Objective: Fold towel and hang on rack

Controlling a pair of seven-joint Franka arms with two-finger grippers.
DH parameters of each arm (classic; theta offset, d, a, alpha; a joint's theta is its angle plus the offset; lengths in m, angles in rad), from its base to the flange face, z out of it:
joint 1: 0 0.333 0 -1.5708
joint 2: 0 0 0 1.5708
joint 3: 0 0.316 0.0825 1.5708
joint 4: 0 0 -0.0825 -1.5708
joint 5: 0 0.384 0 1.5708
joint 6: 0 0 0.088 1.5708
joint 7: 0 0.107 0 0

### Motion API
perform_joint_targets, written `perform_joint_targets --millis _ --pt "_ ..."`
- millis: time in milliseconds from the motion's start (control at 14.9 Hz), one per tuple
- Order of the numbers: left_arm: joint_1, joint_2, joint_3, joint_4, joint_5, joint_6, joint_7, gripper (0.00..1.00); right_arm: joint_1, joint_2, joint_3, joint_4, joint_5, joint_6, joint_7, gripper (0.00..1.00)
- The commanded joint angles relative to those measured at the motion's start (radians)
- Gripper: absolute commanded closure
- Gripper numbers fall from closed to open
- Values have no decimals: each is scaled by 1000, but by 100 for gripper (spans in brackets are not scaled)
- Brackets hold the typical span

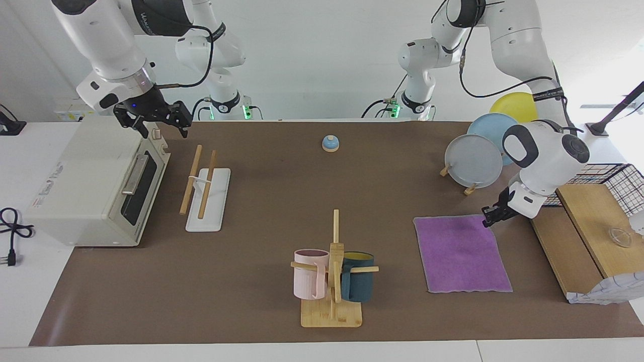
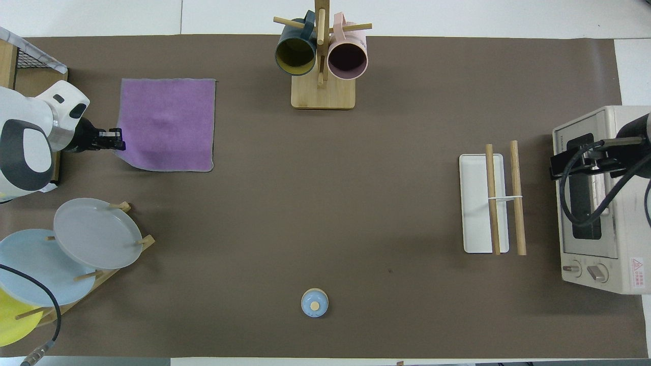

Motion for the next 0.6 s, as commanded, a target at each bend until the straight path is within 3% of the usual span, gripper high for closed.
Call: perform_joint_targets --millis 0,201,269,336,537 --pt "-115 -41 14 -74 16 23 -17 100 -9 -16 4 -10 10 -10 -25 0" --pt "-158 -73 14 -192 18 136 -30 100 -9 -16 4 -10 10 -8 -25 0" --pt "-160 -87 14 -249 18 190 -30 89 -7 -16 4 -9 10 -8 -25 0" --pt "-161 -92 14 -267 18 208 -33 1 -9 -16 4 -10 10 -13 -25 0" --pt "-139 -93 16 -240 15 170 -36 0 -7 -16 4 -9 10 -11 -25 0"
